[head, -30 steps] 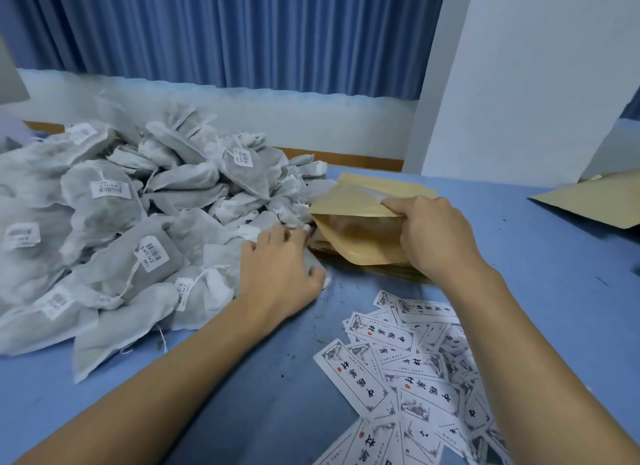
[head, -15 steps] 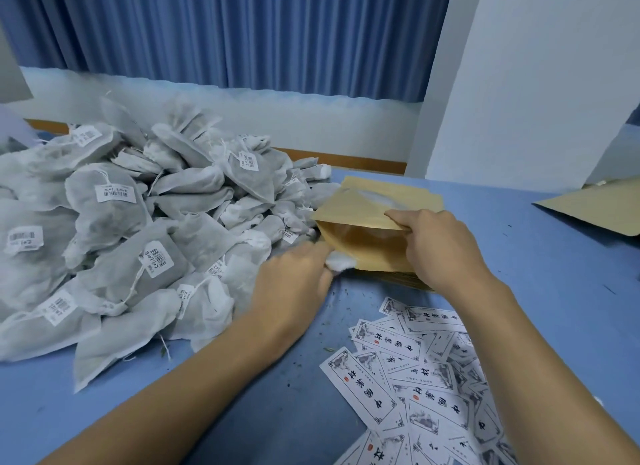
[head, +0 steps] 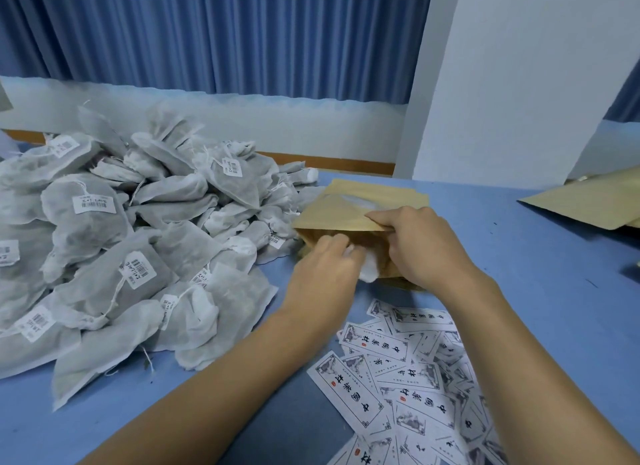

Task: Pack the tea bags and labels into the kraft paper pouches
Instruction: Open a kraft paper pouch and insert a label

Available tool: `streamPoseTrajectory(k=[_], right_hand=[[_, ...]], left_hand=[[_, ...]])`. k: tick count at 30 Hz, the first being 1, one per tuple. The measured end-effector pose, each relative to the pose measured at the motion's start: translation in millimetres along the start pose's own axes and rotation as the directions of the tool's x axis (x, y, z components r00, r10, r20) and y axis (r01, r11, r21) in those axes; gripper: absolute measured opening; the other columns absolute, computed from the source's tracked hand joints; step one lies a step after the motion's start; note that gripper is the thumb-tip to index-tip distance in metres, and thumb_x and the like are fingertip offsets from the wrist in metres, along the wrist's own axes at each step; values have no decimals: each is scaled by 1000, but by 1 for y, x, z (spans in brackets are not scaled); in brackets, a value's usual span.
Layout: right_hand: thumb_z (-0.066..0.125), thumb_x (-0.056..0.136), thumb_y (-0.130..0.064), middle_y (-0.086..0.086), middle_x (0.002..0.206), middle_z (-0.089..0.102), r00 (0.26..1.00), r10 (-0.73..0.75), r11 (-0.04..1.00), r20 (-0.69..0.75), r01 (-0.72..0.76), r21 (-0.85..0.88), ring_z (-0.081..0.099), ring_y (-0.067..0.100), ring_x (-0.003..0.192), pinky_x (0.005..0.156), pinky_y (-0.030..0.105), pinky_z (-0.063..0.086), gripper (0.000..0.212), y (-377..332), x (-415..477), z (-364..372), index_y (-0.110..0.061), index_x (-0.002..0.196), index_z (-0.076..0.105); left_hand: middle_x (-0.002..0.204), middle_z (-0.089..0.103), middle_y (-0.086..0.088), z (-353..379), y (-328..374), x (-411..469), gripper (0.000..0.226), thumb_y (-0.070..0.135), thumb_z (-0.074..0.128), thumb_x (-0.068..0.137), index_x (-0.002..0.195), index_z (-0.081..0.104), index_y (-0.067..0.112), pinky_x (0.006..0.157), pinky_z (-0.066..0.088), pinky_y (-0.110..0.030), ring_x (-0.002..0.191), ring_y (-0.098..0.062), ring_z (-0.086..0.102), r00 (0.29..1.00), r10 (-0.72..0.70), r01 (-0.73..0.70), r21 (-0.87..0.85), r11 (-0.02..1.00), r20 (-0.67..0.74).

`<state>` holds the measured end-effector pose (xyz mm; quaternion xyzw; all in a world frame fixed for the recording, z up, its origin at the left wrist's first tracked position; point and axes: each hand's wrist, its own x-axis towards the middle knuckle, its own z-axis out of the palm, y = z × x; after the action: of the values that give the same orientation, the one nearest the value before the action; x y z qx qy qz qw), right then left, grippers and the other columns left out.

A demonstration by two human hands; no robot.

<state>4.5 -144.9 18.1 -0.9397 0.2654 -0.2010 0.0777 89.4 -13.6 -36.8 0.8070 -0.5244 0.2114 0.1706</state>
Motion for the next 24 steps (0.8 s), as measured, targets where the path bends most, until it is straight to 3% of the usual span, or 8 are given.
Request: streamPoseTrajectory(k=[4,6,9,11,14,17,21,24], right_hand=[[48,88,-9,13,111,68,1000,-4,999,6,5,-32,59,41,95,73,36,46,58,3,0,0,-47,131,61],[48,88,-9,11,110,69,1000,-19,1000,6,19,-9,57,40,93,69,34,42,57,4,0,-2,-47,128,62],[47,87,-8,9,115,68,1000,-24,999,-1,24,-31,58,39,96,70,35,43,61,7,1,-3,-50,130,59],[48,86,-7,8,119,66,1000,-27,998,13,28,-60,60,38,101,73,35,43,66,6,-1,-1,-52,134,56],[48,83,-5,5,120,64,1000,-24,993,16,26,-111,61,35,101,71,35,42,71,1,-5,2,-54,134,55],[48,81,-4,4,117,65,1000,-23,992,8,24,-120,61,34,100,69,34,42,68,-3,-5,3,-51,129,60],[48,81,-5,2,105,66,1000,-13,994,19,15,-108,62,32,93,67,34,45,58,-7,-8,3,-43,120,66],[48,82,-4,0,103,67,999,-10,993,34,14,-114,62,31,93,65,33,41,60,-9,-10,2,-45,122,65]], left_hand=[[105,66,-4,-7,15,41,9,13,61,86,91,59,21,72,31,-32,101,-27,62,975,-72,25,218,976,209],[121,63,-7,6,17,62,13,18,58,91,103,61,21,84,39,-35,114,-30,58,966,-102,43,242,969,238],[143,50,-7,28,5,86,34,28,45,100,133,53,22,113,32,-40,133,-29,44,934,-192,225,-80,971,300],[143,50,-9,37,-3,84,35,31,41,104,135,51,18,116,29,-42,134,-28,44,917,-169,288,-309,906,360],[137,52,-11,43,-5,59,31,21,45,103,132,53,13,115,30,-40,128,-26,46,962,-84,191,-419,888,259],[137,51,-10,34,-6,30,37,27,48,97,132,49,16,110,33,-41,126,-29,45,994,-6,38,-304,952,107],[112,57,-5,16,-2,-16,24,25,40,101,116,55,13,90,44,-40,103,-24,54,974,190,-177,-110,978,125],[122,66,0,7,-12,-46,38,15,64,86,124,64,11,99,48,-33,113,-18,59,967,251,-243,-142,959,38]])
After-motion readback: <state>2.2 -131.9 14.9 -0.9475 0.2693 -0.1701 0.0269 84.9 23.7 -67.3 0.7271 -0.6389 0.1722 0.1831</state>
